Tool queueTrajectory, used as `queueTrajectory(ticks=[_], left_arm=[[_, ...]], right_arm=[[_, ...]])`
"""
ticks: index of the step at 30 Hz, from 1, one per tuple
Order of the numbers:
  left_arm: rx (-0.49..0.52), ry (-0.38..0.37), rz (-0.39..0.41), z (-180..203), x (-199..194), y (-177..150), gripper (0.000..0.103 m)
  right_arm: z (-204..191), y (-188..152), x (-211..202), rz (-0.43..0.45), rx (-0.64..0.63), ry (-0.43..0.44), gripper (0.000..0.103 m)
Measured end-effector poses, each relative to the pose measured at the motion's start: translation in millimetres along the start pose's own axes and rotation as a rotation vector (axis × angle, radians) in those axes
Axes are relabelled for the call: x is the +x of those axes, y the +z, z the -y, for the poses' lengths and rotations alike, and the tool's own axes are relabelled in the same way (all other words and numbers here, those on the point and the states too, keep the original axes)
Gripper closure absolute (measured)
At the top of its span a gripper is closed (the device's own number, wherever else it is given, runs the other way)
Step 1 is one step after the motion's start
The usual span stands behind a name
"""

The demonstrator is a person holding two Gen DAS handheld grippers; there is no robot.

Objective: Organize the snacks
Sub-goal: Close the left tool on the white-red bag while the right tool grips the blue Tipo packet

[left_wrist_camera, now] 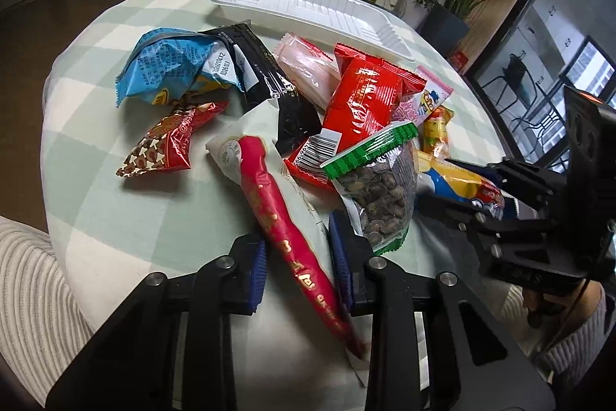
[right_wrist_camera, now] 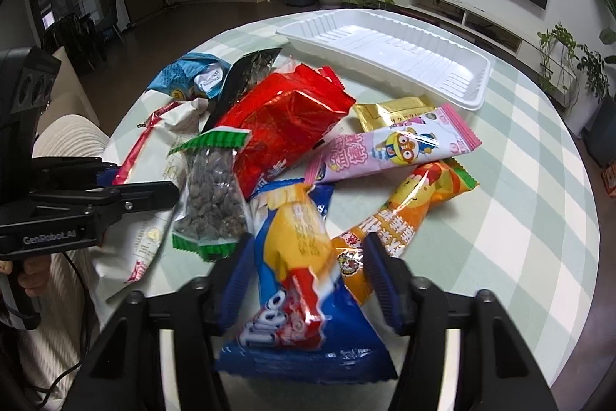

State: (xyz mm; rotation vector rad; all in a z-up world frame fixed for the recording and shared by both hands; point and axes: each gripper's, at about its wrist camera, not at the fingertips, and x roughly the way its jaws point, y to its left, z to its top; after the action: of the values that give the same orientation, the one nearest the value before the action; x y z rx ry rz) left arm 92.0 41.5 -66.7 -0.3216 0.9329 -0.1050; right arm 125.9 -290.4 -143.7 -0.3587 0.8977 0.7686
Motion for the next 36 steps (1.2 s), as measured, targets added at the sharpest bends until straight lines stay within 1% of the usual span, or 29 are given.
queueTrajectory(ticks=[1, 4, 5, 6, 8, 12, 17, 18, 23, 27, 28, 30, 32, 36], left_arm=[[0.001, -0.005, -0.001, -0.6, -0.1, -0.1, 0.076], [0.003, -0.019, -0.007, -2.4, -0.4, 0.2, 0.077], [-0.003, -0.029, -0.011, -4.8, -0.3, 1.3, 0.079], [-0.01, -0.041, -0.015, -6.5, -0.6, 1.5, 0.083], [-0.036, -0.08, -0.025, -11.7, -0.8, 2.3, 0.085], [-0.053, -0.119, -0.033, -18.9, -2.6, 1.8, 0.088], [-0.086, -0.176, -0.048, -29.9, -7.2, -1.5, 0.089], [-0.093, -0.185, -0.05, -31.2, -7.8, -1.2, 0.09], [-0.131, -0.24, -0.053, -40.8, -15.2, -2.0, 0.09], [-0.17, -0.304, -0.054, -50.4, -21.8, 0.9, 0.091], [-0.173, -0.313, -0.059, -52.4, -22.4, 1.7, 0.092], [-0.162, -0.299, -0.056, -49.3, -22.1, 0.6, 0.092], [-0.12, -0.282, -0.054, -43.7, -22.8, 0.6, 0.092], [-0.011, -0.191, -0.058, -23.2, -21.1, 0.8, 0.089]], right_arm=[[1.7, 0.8, 1.4, -0.008, 0.011, 0.027, 0.064], [2.0, -0.7, 5.1, -0.019, 0.013, 0.045, 0.069], [3.3, -1.8, 5.6, -0.022, 0.027, 0.059, 0.071], [5.6, -3.0, 5.3, -0.019, 0.046, 0.076, 0.071], [11.4, -5.7, 3.2, -0.013, 0.089, 0.107, 0.072], [30.2, -11.5, -2.2, 0.007, 0.217, 0.198, 0.072], [48.6, -23.6, -8.0, 0.035, 0.377, 0.337, 0.072], [52.1, -27.3, -9.3, 0.045, 0.416, 0.376, 0.072], [62.4, -39.3, -11.8, 0.074, 0.548, 0.52, 0.072], [62.3, -44.8, -14.8, 0.098, 0.628, 0.607, 0.072], [61.5, -43.8, -15.0, 0.101, 0.642, 0.616, 0.072], [60.4, -43.7, -15.9, 0.104, 0.654, 0.625, 0.072], [57.2, -42.6, -15.3, 0.103, 0.643, 0.6, 0.071], [57.0, -45.7, -16.3, 0.095, 0.635, 0.586, 0.07]])
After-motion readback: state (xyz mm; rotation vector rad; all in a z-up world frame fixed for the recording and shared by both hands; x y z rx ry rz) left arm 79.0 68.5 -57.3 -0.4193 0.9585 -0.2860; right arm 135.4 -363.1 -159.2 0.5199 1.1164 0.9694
